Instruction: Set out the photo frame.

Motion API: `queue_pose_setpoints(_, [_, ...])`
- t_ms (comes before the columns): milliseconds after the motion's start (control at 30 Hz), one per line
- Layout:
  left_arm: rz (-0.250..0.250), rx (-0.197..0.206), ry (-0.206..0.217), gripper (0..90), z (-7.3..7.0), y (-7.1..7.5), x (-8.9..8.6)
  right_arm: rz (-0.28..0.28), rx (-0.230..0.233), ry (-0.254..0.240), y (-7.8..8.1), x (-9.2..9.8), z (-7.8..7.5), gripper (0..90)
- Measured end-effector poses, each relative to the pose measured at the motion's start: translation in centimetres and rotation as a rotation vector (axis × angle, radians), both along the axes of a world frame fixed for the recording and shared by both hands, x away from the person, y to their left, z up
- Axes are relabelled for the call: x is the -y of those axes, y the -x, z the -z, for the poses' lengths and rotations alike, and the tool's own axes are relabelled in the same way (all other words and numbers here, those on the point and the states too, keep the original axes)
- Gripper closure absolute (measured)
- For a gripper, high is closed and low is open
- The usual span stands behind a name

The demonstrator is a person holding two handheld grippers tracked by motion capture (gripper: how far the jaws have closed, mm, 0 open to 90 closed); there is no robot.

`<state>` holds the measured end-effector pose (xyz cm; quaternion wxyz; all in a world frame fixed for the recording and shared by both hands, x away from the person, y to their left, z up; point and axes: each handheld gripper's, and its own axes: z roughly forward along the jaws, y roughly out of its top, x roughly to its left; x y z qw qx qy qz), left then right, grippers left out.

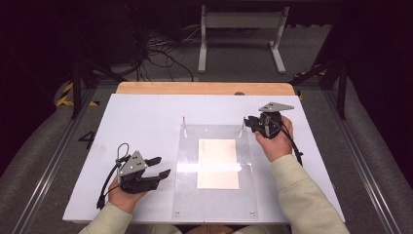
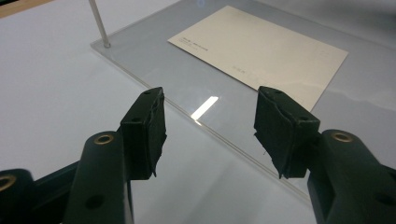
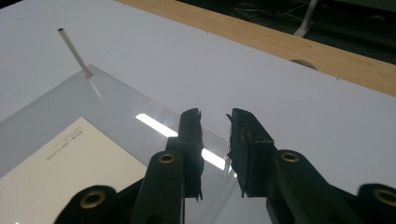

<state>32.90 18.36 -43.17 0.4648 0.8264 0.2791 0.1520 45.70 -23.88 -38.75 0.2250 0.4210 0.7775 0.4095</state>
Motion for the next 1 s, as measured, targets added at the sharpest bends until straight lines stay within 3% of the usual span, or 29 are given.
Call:
queue_pose_setpoints(267, [0.003,-0.014,0.005,42.8,0.2,0.0,0.1,0.033,-0.009,0.009,-1.6,-0.4,1.5,68.5])
queue_pose_setpoints(367, [0.004,-0.014,0.005,42.6,0.2,-0.1,0.1,0.040,-0.019,-0.008,-2.0,-0.6,2.0,70.0])
queue_pose_setpoints(500, [0.008,-0.016,-0.004,42.3,0.3,-0.2,0.1,0.045,-0.013,0.012,-2.5,-1.0,2.5,75.4])
queue_pose_setpoints(600, [0.010,-0.024,0.001,42.2,0.3,-0.1,0.2,0.066,-0.009,0.017,-2.6,-1.0,2.8,84.6])
queue_pose_setpoints(667, [0.014,-0.024,-0.001,42.2,0.4,-0.2,0.3,0.079,-0.019,-0.010,-2.8,-0.7,3.0,84.9])
queue_pose_setpoints(1000, [0.024,-0.024,-0.003,41.9,0.4,-0.1,0.5,0.110,-0.007,-0.027,-2.8,-0.8,3.5,85.4])
